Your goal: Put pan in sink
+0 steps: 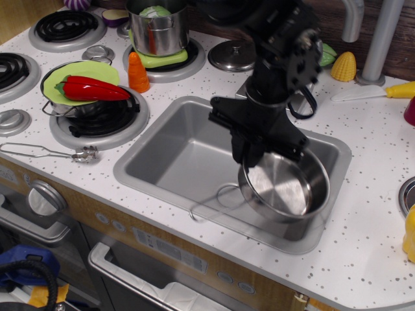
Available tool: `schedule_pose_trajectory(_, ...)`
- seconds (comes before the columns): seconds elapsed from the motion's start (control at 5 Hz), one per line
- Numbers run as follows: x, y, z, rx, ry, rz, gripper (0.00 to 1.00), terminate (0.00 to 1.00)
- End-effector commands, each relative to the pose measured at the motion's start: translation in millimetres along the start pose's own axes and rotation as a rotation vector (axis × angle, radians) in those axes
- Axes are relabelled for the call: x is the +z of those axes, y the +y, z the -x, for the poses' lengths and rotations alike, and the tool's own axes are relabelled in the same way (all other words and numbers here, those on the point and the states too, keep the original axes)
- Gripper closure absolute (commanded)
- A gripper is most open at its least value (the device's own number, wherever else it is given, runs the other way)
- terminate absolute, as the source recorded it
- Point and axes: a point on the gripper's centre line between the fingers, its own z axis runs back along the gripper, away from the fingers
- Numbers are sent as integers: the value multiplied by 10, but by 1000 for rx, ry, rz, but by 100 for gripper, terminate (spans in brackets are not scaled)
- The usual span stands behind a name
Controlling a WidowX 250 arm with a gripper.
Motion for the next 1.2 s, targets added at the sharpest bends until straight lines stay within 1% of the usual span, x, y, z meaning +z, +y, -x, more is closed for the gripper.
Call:
schedule_pose_trajectory(0.0,-21,383,-373,-71,-122,64,100,0)
schedule_pose_trajectory(0.2,-245,535,-526,-139,-155,88,100,0)
schedule_pose_trajectory(0.4,-402,569,-543,-177,-187,109,100,0)
schedule_pose_trajectory(0.6,-449,591,-528,-201,-228,134,0,0)
schedule_pose_trajectory(0.8,-449,591,-528,-201,-228,134,0,0)
schedule_pose_trajectory(1.0,-449,591,-528,-201,-228,134,0,100)
